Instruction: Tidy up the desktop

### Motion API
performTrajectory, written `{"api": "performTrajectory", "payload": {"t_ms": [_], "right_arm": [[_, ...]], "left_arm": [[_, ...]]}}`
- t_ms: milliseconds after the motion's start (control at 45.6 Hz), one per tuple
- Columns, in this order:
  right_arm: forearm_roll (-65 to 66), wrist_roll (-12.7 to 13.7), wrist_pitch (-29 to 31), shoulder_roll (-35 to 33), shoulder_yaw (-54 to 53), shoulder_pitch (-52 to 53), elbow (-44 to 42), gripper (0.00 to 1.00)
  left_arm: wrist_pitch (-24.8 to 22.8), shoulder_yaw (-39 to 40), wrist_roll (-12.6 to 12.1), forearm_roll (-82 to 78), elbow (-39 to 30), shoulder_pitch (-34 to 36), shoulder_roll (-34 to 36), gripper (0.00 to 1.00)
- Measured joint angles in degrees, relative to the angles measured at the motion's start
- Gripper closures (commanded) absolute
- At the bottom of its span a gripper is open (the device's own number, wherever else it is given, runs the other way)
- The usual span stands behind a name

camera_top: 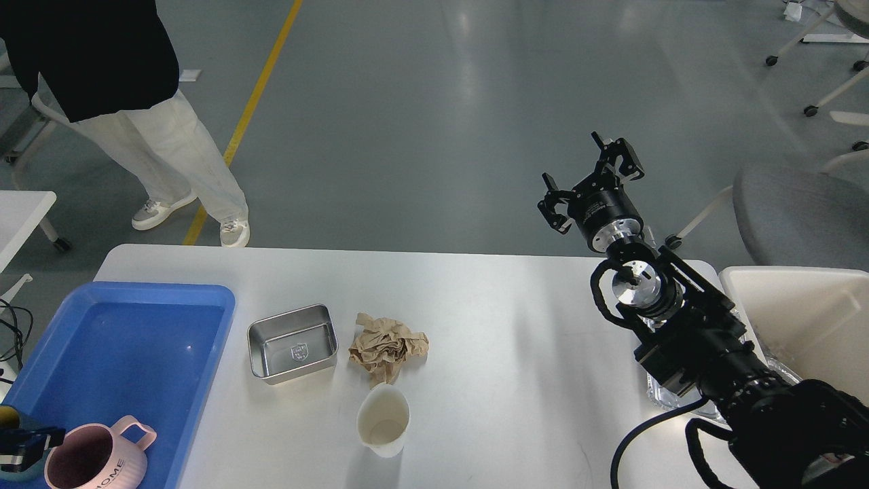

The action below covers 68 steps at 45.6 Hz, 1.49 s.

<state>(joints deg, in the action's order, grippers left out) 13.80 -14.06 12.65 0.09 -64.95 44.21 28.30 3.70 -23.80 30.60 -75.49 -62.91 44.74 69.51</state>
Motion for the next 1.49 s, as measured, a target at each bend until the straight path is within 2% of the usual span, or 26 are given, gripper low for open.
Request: {"api": "performTrajectory", "payload": {"t_ms": [153,285,394,570,789,898,986,1096,1205,1227,1249,1403,1490], "right_arm": [[0.00,0.00,0.00,0.00,0.00,0.00,0.00,0.00],[0.00,0.00,-0.09,0.07,0.00,0.00,0.00,0.00],[0.00,0.00,-0.15,0.13,0.00,0.01,0.00,0.00],[0.00,0.00,-0.24,0.23,0.00,0.29,0.00,0.00],[0.00,0.00,-0.34,0.09,0.00,0.78,0.00,0.00],[0.00,0.00,-0.49,0.27,0.04,1.00,0.00,0.00],[0.00,0.00,-0.75,0.40,0.08,1.04,0.00,0.00],[0.00,0.00,-0.85,0.43,0.09,1.04,0.00,0.00],[0.00,0.00,-0.87,0.46,0.09,0.90,0.00,0.00],[0.00,0.00,-0.87,0.48,0.09,0.84,0.00,0.00],[0.00,0.00,-0.90,0.52,0.09,0.73,0.00,0.00],[0.00,0.00,-0.90,0.53,0.10,0.47,0.00,0.00],[0.00,0.00,-0.90,0.55,0.10,0.38,0.00,0.00]], "left_arm": [[0.02,0.43,0.37,0.28,-0.43,0.13,0.42,0.21],[-0.17,1.90,0.41,1.85,-1.24,0.31,0.86,0.15],[-0.59,4.08,1.24,4.28,-2.34,0.31,1.64,0.14],[-0.97,9.11,5.38,8.03,-3.22,0.48,4.59,0.14],[-1.56,14.75,5.92,11.03,-2.15,0.13,8.55,0.11],[-2.30,15.03,7.69,11.05,-1.19,0.21,8.70,0.11],[-5.52,15.30,9.84,10.89,-1.65,0.65,9.05,0.11],[-12.66,16.96,11.37,10.67,-2.54,3.14,10.55,0.11],[-18.99,18.29,10.71,10.58,-4.53,6.48,13.06,0.11],[-19.59,18.38,10.31,10.57,-5.22,6.99,13.54,0.11],[-20.47,18.52,8.81,10.55,-7.22,8.07,15.00,0.11],[-21.21,18.81,4.28,10.45,-14.94,10.61,21.30,0.11],[-21.79,19.65,3.40,9.98,-20.04,12.34,25.87,0.11]]}}
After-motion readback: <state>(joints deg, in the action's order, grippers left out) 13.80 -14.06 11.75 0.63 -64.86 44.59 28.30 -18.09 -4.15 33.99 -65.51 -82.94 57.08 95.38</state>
